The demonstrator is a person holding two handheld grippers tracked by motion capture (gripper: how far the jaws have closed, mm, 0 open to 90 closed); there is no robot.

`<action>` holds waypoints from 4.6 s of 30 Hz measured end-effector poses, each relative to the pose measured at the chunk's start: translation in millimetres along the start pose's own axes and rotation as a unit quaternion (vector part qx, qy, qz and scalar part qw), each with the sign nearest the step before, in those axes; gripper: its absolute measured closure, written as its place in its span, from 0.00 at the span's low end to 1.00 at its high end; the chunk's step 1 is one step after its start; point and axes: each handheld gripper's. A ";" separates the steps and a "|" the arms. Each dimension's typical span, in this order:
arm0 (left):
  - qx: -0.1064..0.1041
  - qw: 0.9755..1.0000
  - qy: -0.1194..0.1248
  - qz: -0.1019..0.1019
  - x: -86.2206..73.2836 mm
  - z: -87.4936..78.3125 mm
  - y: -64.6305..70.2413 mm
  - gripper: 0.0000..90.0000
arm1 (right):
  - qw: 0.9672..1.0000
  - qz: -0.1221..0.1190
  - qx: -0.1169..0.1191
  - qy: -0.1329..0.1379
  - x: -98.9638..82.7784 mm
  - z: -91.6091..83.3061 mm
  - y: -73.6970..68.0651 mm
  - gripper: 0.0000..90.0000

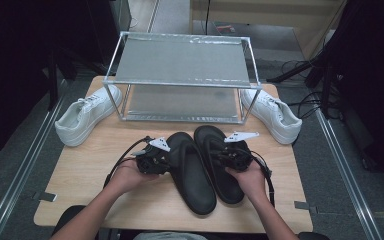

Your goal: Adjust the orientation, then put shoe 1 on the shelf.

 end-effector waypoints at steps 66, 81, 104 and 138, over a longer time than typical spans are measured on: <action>0.040 0.996 0.067 -0.039 -13.8 -35.9 -27.9 0.47 | 0.997 0.010 -0.056 0.046 -28.1 22.2 -42.1 0.58; 0.045 0.995 0.072 -0.043 -17.5 -42.1 -31.1 0.45 | 0.996 0.016 -0.076 0.045 -27.9 22.7 -46.9 0.69; 0.055 0.995 0.073 -0.045 -21.2 -45.7 -32.2 0.44 | 0.997 0.027 -0.062 0.033 -18.2 12.2 -40.7 0.84; 0.089 0.989 0.087 -0.085 -64.1 -68.6 -21.5 0.43 | 0.996 0.002 -0.067 0.062 49.9 25.5 -6.9 0.84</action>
Point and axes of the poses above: each handheld gripper's, and its own axes: z roughly forward along the jaws, x roughly out of its top, y roughly to its right, and after that the axes turned 1 degree about z, right-handed
